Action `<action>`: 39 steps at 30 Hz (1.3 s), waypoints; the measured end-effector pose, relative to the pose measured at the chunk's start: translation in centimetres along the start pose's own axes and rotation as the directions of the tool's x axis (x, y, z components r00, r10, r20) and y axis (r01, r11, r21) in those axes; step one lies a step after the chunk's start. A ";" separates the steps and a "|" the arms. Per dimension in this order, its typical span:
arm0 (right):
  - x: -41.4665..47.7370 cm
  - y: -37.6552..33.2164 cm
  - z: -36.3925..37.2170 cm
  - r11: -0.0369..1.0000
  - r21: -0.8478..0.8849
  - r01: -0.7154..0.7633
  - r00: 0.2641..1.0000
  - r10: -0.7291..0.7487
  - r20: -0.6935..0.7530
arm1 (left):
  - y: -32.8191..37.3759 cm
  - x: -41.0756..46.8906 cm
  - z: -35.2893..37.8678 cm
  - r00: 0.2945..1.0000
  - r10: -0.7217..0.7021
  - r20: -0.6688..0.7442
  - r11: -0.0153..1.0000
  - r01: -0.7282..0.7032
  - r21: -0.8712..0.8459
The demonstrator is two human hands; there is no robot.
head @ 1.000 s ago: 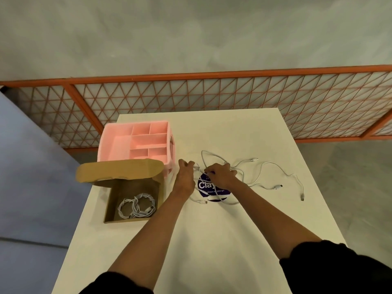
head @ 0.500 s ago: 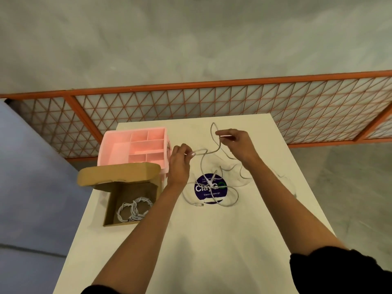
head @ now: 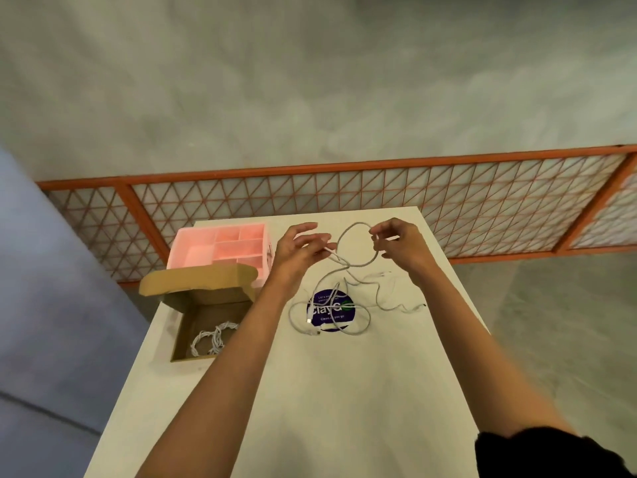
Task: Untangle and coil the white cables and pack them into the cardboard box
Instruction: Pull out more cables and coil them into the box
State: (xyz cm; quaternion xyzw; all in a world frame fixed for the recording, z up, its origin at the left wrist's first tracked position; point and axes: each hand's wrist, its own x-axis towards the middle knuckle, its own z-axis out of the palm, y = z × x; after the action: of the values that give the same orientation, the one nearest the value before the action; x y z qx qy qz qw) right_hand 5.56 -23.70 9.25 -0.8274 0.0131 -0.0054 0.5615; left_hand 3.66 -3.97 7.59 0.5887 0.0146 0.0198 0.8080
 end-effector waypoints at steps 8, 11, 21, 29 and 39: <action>-1.8 -0.7 -0.2 0.875 -0.455 0.167 0.978 -0.088 0.189 | 1.8 -2.6 2.6 0.941 -0.222 0.255 0.975 0.222 0.028; -2.7 -0.8 -0.2 0.972 -0.162 0.171 0.898 -0.086 0.432 | 2.4 -3.5 3.1 0.921 -0.228 0.315 0.968 0.248 -0.027; -3.6 -1.9 -0.9 0.979 0.157 0.132 0.892 -0.186 0.413 | 2.6 -4.8 1.3 0.965 -0.194 0.175 0.980 0.184 0.072; -3.1 -4.1 -1.4 0.956 0.255 0.144 0.982 -0.170 0.082 | 0.9 -5.5 0.3 0.937 -0.218 0.273 0.957 0.150 0.250; -1.5 -2.3 -1.5 0.984 0.142 0.110 0.960 -0.068 -0.272 | 1.6 -6.0 -0.5 0.915 -0.311 0.258 0.945 0.268 0.190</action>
State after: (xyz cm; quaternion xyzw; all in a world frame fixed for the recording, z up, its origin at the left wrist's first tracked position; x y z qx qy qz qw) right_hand 4.03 -24.23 11.96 -0.7724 0.0505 -0.1428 0.6168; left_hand -2.38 -3.27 8.91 0.6360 -0.0129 -0.1861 0.7488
